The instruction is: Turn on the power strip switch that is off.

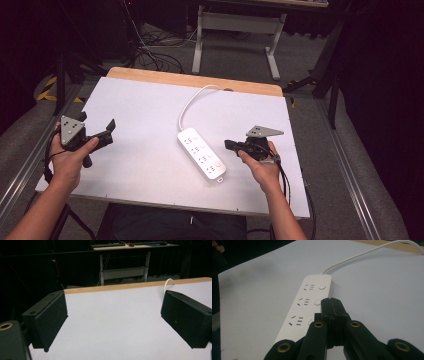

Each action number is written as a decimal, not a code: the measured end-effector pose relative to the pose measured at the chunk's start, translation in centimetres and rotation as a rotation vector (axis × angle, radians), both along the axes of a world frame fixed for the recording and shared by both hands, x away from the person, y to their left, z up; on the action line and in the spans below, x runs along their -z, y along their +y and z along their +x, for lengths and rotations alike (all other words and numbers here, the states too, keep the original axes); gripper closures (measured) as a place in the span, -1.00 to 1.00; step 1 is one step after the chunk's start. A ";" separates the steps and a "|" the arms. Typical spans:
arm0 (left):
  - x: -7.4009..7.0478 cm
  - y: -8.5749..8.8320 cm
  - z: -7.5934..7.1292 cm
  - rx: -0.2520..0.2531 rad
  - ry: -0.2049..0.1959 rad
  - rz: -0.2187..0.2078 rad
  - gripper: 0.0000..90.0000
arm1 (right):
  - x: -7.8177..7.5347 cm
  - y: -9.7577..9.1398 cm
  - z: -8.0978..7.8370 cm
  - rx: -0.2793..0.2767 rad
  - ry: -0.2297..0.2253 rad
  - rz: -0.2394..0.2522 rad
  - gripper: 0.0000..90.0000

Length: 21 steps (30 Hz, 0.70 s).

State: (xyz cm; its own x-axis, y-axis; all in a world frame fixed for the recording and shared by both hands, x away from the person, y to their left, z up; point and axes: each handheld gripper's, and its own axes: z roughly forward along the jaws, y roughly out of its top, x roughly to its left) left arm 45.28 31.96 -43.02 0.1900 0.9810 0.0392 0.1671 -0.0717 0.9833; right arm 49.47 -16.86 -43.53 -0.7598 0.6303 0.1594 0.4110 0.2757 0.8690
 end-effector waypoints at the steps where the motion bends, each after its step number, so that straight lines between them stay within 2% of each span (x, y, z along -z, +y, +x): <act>1: 0.0 0.0 0.0 0.001 0.001 -0.003 -0.83 | 0.0 0.3 0.1 -0.009 -0.002 -0.007 1.00; 8: 0.0 0.0 0.0 0.002 0.000 0.000 -0.83 | 0.2 1.8 0.4 -0.057 0.005 -0.049 1.00; 21: 0.0 -0.1 0.0 0.005 0.001 0.003 -0.83 | 0.5 2.3 0.5 -0.073 0.017 -0.072 1.00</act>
